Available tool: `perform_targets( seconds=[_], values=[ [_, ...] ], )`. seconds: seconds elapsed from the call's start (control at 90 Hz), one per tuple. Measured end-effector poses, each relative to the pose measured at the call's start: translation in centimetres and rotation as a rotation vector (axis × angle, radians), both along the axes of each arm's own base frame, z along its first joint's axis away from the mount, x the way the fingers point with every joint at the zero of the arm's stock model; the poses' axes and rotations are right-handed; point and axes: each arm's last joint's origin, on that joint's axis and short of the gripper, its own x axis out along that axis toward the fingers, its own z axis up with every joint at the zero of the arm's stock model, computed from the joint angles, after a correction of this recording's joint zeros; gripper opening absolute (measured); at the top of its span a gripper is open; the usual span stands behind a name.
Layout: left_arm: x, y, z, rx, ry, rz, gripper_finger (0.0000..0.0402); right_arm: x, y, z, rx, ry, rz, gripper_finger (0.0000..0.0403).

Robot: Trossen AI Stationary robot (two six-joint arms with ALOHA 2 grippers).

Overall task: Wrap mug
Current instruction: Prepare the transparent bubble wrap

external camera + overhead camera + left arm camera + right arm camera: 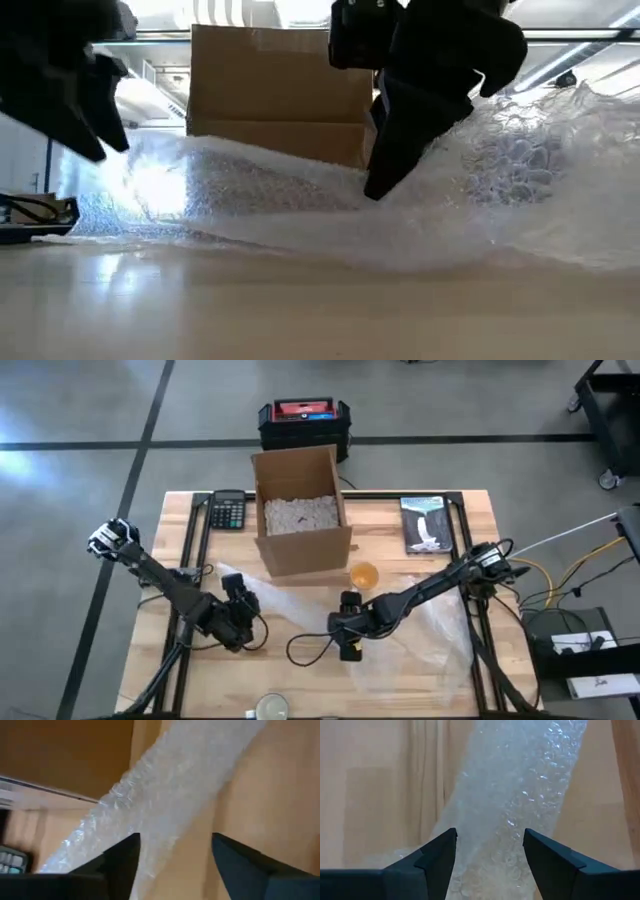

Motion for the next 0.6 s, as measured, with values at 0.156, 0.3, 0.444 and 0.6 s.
perform_targets(
  seconds=[0.156,0.3,0.444,0.6],
  values=[
    [1.3,-0.7,-2.8,0.052,0.002,-0.034,0.0258,0.0,0.1,0.0,0.0,-0.001,0.002,0.0215],
    [2.0,-0.8,-4.3,0.239,-0.025,-0.008,0.0247,0.0,0.1,0.0,0.0,-0.003,0.002,0.0223],
    [2.8,-0.9,-4.7,0.39,-0.112,0.025,0.0226,0.1,0.2,0.1,0.006,-0.02,0.002,0.0229],
    [3.3,-0.6,-5.4,0.442,-0.1,0.037,0.0206,0.2,0.2,0.1,0.008,-0.026,0.003,0.0231]
  ],
)
